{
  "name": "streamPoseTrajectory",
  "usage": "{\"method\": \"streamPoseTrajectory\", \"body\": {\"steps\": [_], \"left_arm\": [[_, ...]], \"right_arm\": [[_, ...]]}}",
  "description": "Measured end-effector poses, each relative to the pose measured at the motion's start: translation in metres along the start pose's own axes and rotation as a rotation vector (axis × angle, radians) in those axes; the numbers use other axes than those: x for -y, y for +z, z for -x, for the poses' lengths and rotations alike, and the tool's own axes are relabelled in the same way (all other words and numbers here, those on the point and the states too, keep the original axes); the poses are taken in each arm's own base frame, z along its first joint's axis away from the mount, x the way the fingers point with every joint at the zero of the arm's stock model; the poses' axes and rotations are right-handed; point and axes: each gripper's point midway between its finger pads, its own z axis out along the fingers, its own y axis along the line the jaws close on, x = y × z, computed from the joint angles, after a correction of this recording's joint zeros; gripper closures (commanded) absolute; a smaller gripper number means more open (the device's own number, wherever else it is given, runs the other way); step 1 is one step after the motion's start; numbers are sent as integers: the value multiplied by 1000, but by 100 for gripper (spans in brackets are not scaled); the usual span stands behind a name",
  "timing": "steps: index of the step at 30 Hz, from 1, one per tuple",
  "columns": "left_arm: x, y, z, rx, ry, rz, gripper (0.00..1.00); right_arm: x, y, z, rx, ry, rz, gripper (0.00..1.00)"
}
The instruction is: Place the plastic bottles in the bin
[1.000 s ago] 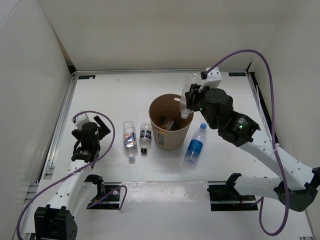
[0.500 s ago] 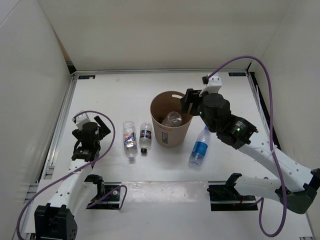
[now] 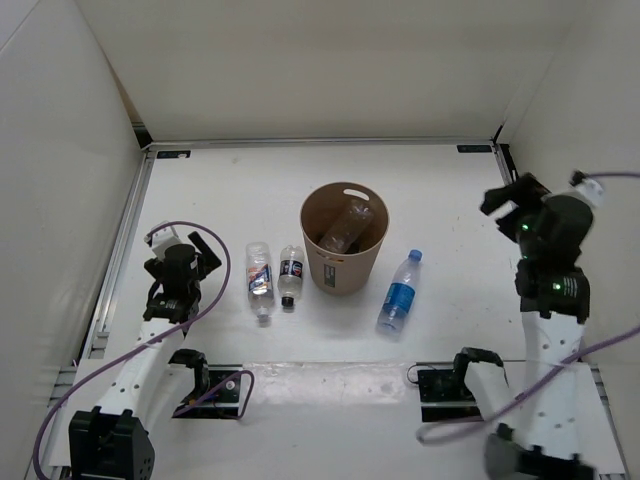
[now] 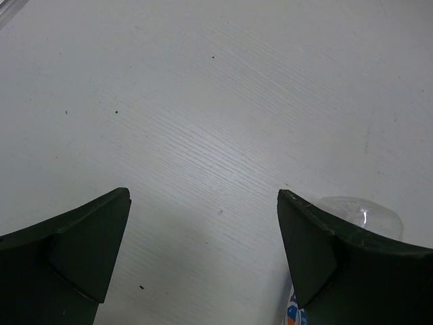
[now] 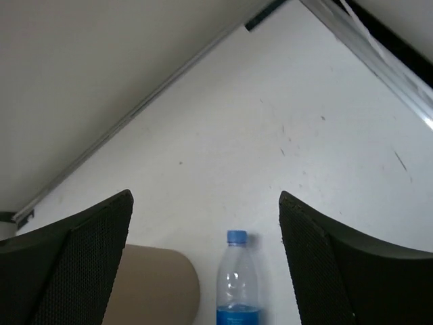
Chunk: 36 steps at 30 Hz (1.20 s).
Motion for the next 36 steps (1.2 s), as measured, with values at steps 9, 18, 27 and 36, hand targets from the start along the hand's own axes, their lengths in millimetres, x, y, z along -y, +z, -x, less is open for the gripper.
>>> {"method": "streamPoseTrajectory", "body": {"steps": [9, 18, 27, 36], "left_arm": [[0, 0, 0, -1, 0, -1, 0], [0, 0, 0, -2, 0, 0, 0], [-1, 0, 0, -2, -1, 2, 0], [-1, 0, 0, -2, -2, 2, 0]], "right_arm": [[65, 48, -141, -523, 233, -52, 10], [20, 56, -242, -845, 82, -16, 10], [19, 61, -309, -1012, -3, -98, 10], [3, 64, -320, -1016, -20, -91, 18]]}}
